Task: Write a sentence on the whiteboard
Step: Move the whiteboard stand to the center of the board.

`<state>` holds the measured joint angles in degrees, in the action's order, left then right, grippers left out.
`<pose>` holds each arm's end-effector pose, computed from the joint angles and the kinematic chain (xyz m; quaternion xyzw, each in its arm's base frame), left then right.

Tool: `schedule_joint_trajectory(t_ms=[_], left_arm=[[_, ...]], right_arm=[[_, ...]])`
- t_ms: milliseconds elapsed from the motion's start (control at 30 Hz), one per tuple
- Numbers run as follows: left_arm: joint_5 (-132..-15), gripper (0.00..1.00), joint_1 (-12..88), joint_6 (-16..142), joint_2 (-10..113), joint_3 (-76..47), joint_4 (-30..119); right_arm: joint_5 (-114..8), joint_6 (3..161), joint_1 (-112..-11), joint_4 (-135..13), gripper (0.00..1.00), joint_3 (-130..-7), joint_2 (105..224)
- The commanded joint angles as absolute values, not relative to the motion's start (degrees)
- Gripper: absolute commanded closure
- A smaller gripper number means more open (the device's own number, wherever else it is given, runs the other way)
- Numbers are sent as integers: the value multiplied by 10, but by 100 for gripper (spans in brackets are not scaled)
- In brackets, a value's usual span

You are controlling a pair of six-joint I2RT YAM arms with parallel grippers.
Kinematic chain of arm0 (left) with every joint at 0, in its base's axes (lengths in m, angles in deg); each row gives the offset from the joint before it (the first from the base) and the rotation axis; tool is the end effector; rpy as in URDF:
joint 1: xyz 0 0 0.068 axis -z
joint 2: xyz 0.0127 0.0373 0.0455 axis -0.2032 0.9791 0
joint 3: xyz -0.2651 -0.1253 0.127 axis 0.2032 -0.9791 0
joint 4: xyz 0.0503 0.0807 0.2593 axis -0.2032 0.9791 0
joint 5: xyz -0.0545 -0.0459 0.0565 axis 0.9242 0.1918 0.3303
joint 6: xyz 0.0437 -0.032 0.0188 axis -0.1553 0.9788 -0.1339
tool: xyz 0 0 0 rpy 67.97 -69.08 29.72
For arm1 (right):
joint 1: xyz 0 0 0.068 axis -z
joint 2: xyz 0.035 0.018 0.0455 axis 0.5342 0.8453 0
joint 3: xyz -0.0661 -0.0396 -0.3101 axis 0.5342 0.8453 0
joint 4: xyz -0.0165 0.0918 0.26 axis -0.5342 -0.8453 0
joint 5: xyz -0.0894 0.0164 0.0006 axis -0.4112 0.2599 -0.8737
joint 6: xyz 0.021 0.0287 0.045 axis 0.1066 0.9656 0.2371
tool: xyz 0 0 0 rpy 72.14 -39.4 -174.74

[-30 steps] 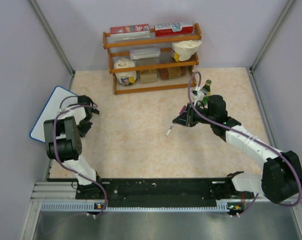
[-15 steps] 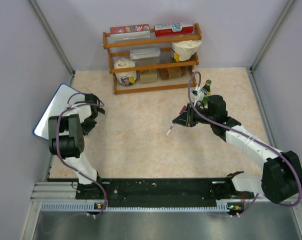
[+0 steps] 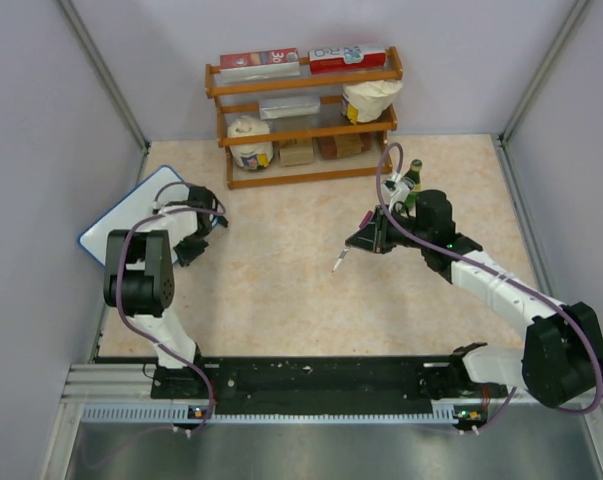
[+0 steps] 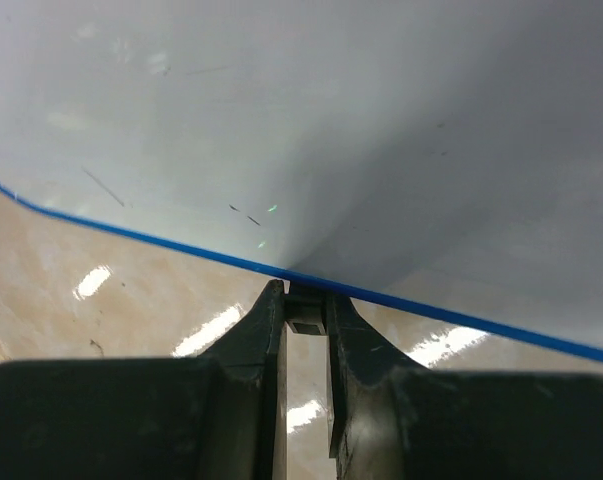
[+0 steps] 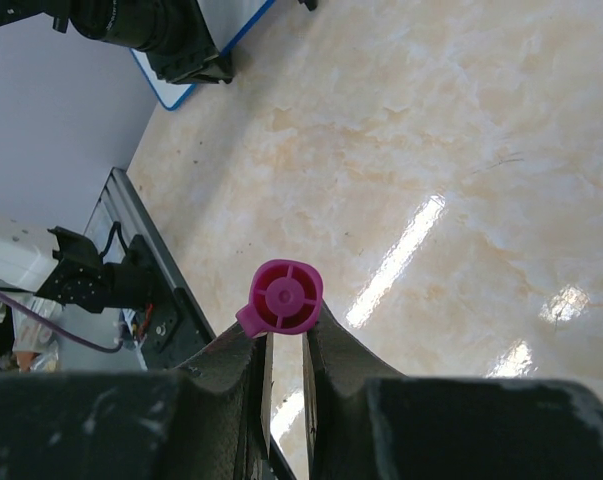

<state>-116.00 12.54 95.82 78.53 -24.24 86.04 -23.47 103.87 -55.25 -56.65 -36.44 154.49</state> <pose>0.3461 0.0179 0.1909 -0.3814 0.8726 0.2357 0.1938 0.2427 0.1296 0.2988 -0.1347 0.8014 0.4670 0.3485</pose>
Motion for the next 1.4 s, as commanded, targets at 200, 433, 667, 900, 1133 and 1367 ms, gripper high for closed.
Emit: schedule_joint_trajectory(t_ms=[200, 433, 667, 900, 1133, 1367], left_arm=[[-1119, 100, 213, 927, 794, -244, 909], [-1120, 100, 250, 932, 805, -231, 917], [-1116, 100, 283, 937, 815, -213, 926], [-1107, 100, 324, 946, 827, -199, 930], [-1099, 100, 350, 945, 831, -194, 928], [-1100, 100, 379, 937, 845, -163, 951]], right_arm=[[-233, 1039, -543, -552, 100, -361, 1518], [-237, 1037, -540, -558, 100, -360, 1509], [-238, 1037, -539, -563, 100, -359, 1502], [-242, 1037, -539, -567, 100, -358, 1495], [-244, 1035, -538, -571, 100, -355, 1488], [-246, 1037, -538, -574, 100, -352, 1485]])
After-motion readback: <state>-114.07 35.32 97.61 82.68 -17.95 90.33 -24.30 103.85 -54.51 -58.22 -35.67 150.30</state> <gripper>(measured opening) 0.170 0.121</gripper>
